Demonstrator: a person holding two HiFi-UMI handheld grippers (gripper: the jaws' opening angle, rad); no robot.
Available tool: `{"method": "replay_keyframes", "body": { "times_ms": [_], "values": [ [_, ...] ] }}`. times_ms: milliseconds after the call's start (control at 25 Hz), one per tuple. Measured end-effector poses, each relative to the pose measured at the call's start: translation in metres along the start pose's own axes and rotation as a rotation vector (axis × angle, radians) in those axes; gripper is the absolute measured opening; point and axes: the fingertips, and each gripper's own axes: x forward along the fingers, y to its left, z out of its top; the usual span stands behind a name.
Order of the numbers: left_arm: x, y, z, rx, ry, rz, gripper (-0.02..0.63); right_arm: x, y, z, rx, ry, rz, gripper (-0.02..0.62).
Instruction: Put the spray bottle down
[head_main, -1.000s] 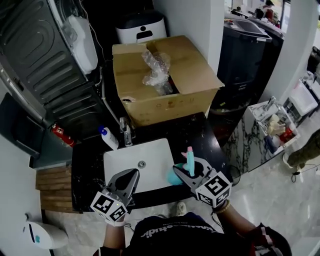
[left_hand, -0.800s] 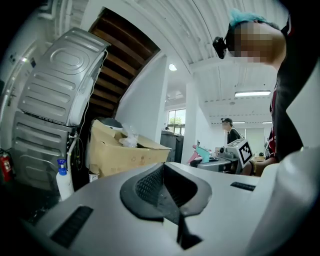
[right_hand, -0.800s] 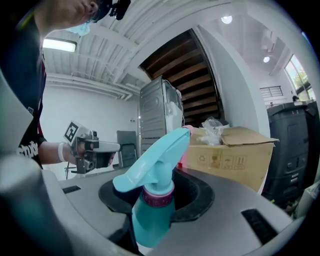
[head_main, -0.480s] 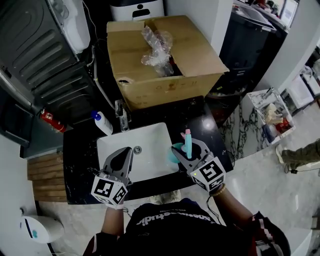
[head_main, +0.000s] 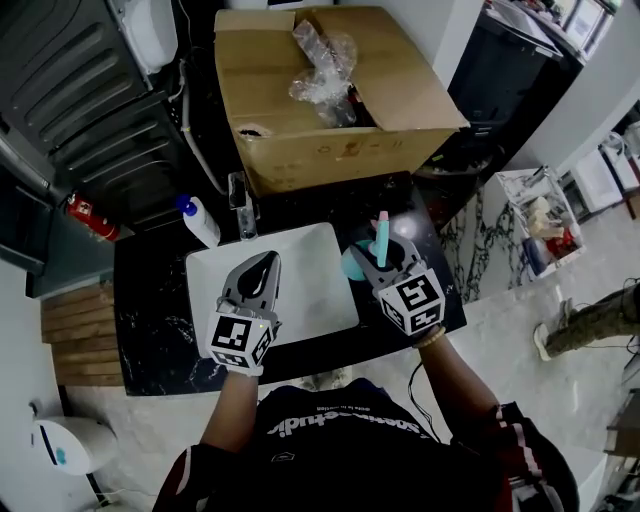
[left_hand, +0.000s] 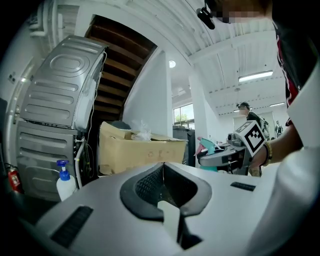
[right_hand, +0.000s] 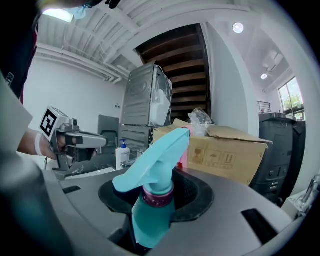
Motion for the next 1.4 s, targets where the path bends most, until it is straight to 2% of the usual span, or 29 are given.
{"method": "replay_keyframes", "body": {
  "times_ms": [360, 720, 880, 1040, 1400],
  "values": [
    [0.035, -0.005, -0.010, -0.048, -0.029, -0.032, 0.017, 0.040, -0.039, -0.042, -0.003, 0.074, -0.081, 0.178],
    [0.021, -0.017, -0.029, -0.068, -0.017, -0.015, 0.017, 0.049, -0.043, -0.069, 0.015, 0.092, -0.113, 0.177],
    [0.011, -0.027, -0.035, -0.071, -0.028, -0.007, 0.017, 0.050, -0.043, -0.070, 0.004, 0.065, -0.106, 0.176],
    [0.012, -0.036, -0.037, -0.075, -0.022, -0.037, 0.017, 0.050, -0.045, -0.071, 0.015, 0.055, -0.106, 0.178],
    [0.014, -0.030, -0.025, -0.082, -0.048, -0.040, 0.017, 0.049, -0.043, -0.071, 0.027, 0.041, -0.095, 0.187]
  ]
}}
